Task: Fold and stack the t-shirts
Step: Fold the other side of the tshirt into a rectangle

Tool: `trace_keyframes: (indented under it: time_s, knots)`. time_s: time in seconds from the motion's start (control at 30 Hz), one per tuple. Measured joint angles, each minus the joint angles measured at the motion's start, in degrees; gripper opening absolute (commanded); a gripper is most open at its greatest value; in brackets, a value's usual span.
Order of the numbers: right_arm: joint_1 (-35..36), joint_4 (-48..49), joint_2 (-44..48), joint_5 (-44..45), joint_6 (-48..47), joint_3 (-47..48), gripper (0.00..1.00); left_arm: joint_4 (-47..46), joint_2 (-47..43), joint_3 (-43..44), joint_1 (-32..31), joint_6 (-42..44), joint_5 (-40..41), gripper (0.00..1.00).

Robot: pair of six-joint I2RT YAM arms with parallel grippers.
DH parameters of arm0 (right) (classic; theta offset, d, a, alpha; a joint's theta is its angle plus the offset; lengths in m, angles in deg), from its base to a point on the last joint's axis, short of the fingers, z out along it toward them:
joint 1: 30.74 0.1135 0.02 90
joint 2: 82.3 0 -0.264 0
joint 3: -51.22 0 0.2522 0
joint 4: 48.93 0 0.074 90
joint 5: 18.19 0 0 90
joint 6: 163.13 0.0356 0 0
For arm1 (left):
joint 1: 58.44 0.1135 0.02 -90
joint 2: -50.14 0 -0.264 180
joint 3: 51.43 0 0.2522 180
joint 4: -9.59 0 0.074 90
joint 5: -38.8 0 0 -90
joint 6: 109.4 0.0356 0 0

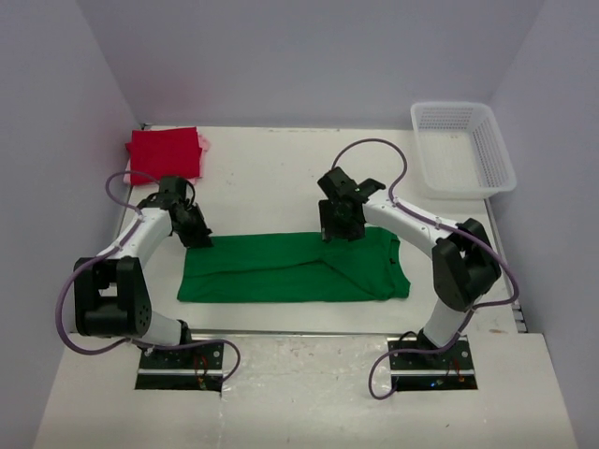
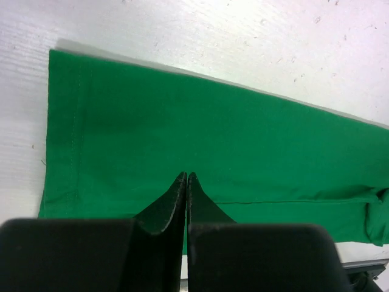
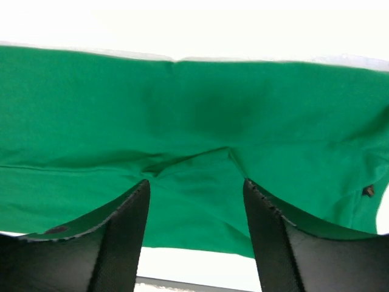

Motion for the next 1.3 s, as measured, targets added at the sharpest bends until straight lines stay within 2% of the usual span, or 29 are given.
trace_keyframes:
  time_s: [0.1, 0.27, 0.77, 1.17, 1.3]
  knots:
    - [-1.07, 1.4, -0.46, -1.46, -0.55, -0.46, 0.67, -0.79, 0.15, -0.02, 0.0, 0.92, -0.44, 0.0]
    - [-3.61, 3.21, -2.1, -2.69, -0.61, -1.22, 0.63, -1.2, 0.39, 0.0, 0.0, 2.05, -0.5, 0.0]
    - [-5.11, 9.88, -5.79, -7.61, 0.35, -8.2, 0.41, -0.7, 0.72, 2.91, 0.0, 3.56, -0.48, 0.0]
    - [-4.81, 10.69, -4.55, -7.32, 0.61, -9.51, 0.41, -1.09, 1.62, 2.49, 0.0, 3.56, -0.48, 0.0]
    - [-4.13, 10.67, -2.62, -7.32, 0.85, -10.58, 0.33, -1.16, 1.62, 1.9, 0.0, 3.56, -0.48, 0.0]
